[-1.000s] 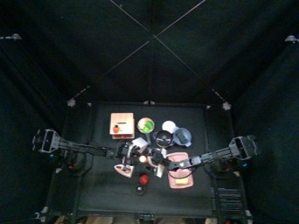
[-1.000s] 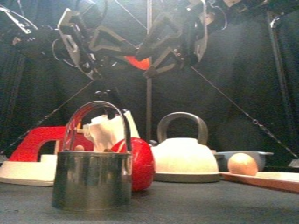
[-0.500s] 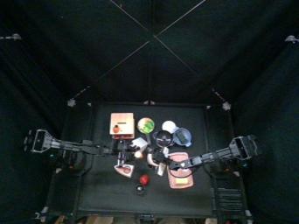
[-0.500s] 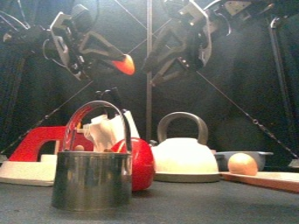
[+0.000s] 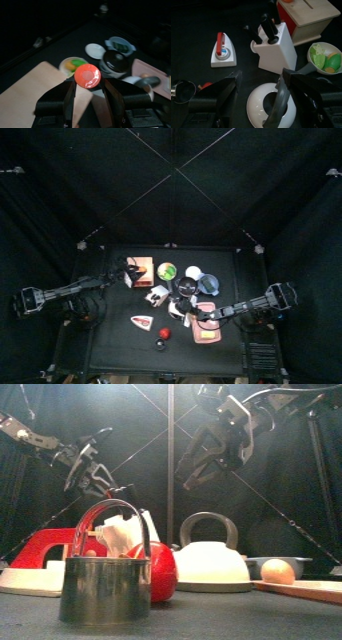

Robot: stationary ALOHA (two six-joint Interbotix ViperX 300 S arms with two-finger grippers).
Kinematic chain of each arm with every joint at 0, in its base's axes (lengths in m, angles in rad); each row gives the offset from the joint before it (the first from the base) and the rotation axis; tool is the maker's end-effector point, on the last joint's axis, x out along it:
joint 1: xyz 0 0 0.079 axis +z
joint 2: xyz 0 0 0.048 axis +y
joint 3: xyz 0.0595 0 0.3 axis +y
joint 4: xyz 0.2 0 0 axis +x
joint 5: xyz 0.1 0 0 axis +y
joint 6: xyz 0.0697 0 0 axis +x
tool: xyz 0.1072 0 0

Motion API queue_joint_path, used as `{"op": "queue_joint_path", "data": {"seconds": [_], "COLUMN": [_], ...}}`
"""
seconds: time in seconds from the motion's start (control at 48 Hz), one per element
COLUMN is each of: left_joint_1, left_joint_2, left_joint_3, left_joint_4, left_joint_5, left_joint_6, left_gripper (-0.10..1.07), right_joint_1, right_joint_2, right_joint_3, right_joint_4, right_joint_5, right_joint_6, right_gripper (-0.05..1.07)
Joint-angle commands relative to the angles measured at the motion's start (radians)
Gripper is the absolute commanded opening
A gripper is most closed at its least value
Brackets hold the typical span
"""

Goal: Place carrot bottom on drawer

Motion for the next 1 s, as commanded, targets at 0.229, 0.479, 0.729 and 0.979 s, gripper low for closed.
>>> {"op": "queue_joint_path", "data": {"seconds": [0.229, 0.479, 0.729, 0.979], "left_joint_1": [0.135, 0.153, 0.156, 0.156], "left_joint_2": [0.147, 0.225, 0.219, 0.218], "left_joint_3": [-0.066, -0.084, -0.081, -0.081], "left_joint_4": [-0.149, -0.137, -0.115, -0.115], "left_joint_5": [0.071, 0.110, 0.138, 0.167], "left_joint_6": [0.003, 0.005, 0.005, 0.005], "left_gripper": [0.67, 0.67, 0.69, 0.77], "right_joint_1": [-0.005, -0.002, -0.005, -0.005], "right_joint_2": [-0.023, -0.017, -0.011, -0.009], "right_joint_3": [0.008, 0.009, 0.011, 0.011], "right_joint_4": [0.005, 0.006, 0.008, 0.012], "right_joint_5": [0.002, 0.002, 0.002, 0.002], "right_joint_6": [0.002, 0.002, 0.002, 0.002], "right_gripper": [0.97, 0.97, 0.97, 0.97]}}
